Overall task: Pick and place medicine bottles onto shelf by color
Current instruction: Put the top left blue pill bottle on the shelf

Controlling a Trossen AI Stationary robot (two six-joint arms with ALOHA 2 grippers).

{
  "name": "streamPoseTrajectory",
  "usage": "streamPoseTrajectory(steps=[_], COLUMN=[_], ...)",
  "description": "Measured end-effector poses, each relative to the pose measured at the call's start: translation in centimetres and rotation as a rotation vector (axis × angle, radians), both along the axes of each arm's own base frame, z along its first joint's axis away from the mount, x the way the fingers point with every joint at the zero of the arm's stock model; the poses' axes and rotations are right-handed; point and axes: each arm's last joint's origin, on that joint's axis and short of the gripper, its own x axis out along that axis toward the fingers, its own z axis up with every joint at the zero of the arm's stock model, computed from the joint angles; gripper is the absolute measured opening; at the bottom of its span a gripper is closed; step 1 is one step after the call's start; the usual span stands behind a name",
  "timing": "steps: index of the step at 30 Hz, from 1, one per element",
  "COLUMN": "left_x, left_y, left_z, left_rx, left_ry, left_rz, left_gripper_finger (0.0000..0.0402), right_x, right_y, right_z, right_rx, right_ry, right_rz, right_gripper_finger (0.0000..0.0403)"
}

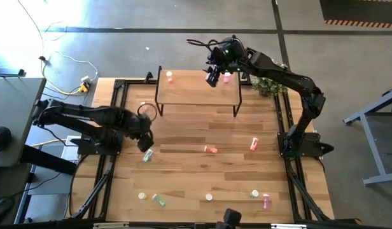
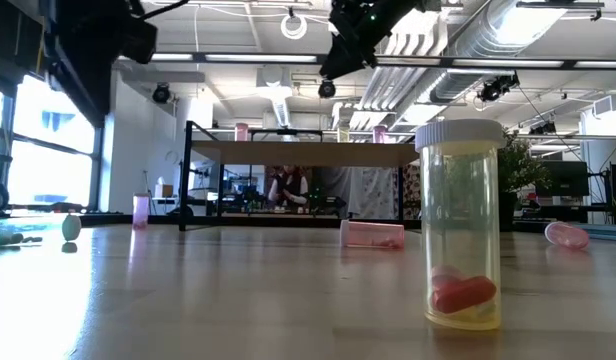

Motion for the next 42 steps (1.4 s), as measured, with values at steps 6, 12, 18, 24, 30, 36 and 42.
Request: streamPoseTrajectory(steps=[6, 12, 18, 24, 30, 36, 42], left_x=[-0.5, -0.6, -1.0, -1.2, -0.7, 0.1, 0.5], left_y=[-2.2, -4.0, -5.1, -5.6, -5.7, -6.0, -6.2], left_z=[-2.6, -4.9, -7.4, -8.7, -9.7, -10.9, -12.1], left_rx=[-0.052, -0.124, -0.156, -0.130, -0.095, -0.083, -0.068], left_ry=[0.053, 0.010, -0.014, 0.002, 0.046, 0.085, 0.157], left_rz=[0.043, 0.099, 0.142, 0.181, 0.183, 0.183, 0.175], left_gripper_finger=[0.0213, 0.0213, 0.0213, 0.0213, 0.0213, 0.0213, 0.0198], right_x=[0.6, 1.3, 1.8, 2.0, 2.1, 2.1, 2.1], right_y=[1.3, 2.9, 4.0, 4.8, 5.1, 5.1, 5.1], right_z=[-0.1, -0.2, -0.3, -0.4, -0.5, -0.5, -0.5], right_rx=[0.013, 0.016, 0.027, 0.042, 0.048, 0.048, 0.065], right_ry=[0.011, 0.019, 0.032, 0.037, 0.042, 0.041, 0.033], right_rz=[0.034, 0.079, 0.107, 0.120, 0.127, 0.126, 0.113], right_gripper_finger=[0.0162, 0.0162, 0.0162, 0.0162, 0.0162, 0.0162, 0.0162])
